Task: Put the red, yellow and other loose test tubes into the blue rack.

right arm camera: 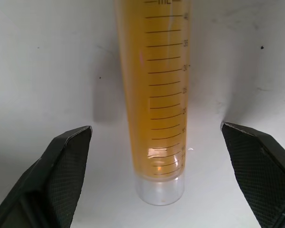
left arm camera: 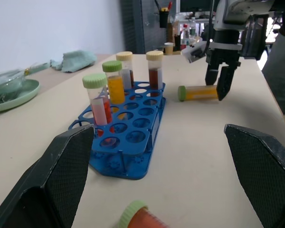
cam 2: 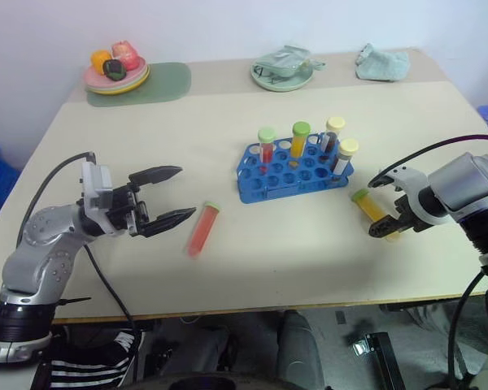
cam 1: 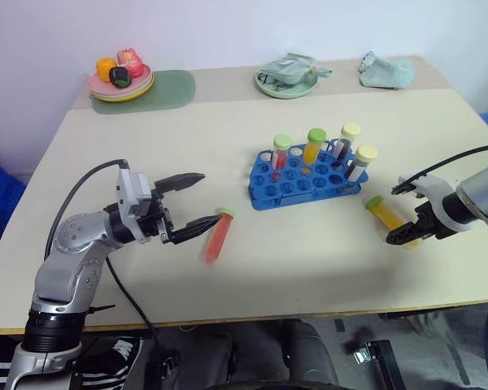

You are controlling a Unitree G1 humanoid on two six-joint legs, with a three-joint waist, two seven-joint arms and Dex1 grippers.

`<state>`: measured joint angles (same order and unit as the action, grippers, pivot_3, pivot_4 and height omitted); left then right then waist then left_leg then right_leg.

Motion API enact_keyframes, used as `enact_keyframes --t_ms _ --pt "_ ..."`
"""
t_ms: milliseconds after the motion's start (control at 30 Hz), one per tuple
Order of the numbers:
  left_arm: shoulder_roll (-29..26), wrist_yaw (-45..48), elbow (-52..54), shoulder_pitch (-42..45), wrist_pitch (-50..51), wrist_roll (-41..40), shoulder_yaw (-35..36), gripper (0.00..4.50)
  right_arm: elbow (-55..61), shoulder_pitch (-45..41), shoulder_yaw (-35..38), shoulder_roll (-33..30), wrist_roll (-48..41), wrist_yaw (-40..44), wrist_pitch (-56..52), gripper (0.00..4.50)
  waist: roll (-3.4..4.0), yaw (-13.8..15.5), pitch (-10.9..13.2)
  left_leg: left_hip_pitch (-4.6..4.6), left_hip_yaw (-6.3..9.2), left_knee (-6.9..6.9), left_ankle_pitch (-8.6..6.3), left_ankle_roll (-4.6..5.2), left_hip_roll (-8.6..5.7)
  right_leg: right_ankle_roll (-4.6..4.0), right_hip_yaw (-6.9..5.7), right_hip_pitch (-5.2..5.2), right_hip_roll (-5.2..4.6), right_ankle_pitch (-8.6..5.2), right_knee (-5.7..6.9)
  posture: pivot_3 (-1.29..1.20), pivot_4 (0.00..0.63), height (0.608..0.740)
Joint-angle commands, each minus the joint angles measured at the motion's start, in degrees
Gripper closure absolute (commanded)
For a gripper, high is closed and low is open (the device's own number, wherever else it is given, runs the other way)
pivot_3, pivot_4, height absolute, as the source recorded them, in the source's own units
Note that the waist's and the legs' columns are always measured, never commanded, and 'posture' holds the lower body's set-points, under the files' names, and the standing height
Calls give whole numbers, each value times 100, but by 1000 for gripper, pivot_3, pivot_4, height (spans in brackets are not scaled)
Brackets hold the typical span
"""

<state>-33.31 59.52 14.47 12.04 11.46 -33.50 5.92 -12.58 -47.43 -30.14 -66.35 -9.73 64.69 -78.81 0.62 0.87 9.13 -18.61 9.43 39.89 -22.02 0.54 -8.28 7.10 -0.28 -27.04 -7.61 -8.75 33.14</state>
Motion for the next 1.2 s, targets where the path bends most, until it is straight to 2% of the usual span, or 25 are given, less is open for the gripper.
enact_keyframes --t_ms 33,100,367,567,800,1200 --pt "-32 -22 211 15 3 -107 96 0 65 70 211 42 -62 -123 -11 1647 0 1 0 0 0 0 0 0 0 0 0 0 0 0 0 0 150 740" --pt "-35 -13 202 18 13 -103 106 0 136 119 200 27 -63 -149 57 2669 0 -1 0 0 0 0 0 0 0 0 0 0 0 0 0 0 150 740" --pt "-55 14 137 57 -9 -106 123 0 462 286 183 -158 -140 -53 91 2669 -4 2 -2 3 0 1 0 0 0 1 0 4 0 1 0 0 150 740" --pt "-73 57 51 100 -40 -100 135 0 1270 637 260 -834 -468 665 320 2669 -2 72 -1 -1 1 0 0 0 0 2 -1 0 0 1 0 0 150 740" --pt "-51 114 -81 259 -63 -64 68 0 575 352 582 -257 -298 -55 72 2669 -3 128 -1 2 -7 6 0 0 1 -2 1 3 2 8 -1 0 150 740" --pt "-62 127 -84 248 -48 -47 99 0 570 252 643 96 -363 -617 -124 2669 -3 136 -2 -1 -5 6 0 0 1 -2 1 1 2 9 -2 0 150 740"
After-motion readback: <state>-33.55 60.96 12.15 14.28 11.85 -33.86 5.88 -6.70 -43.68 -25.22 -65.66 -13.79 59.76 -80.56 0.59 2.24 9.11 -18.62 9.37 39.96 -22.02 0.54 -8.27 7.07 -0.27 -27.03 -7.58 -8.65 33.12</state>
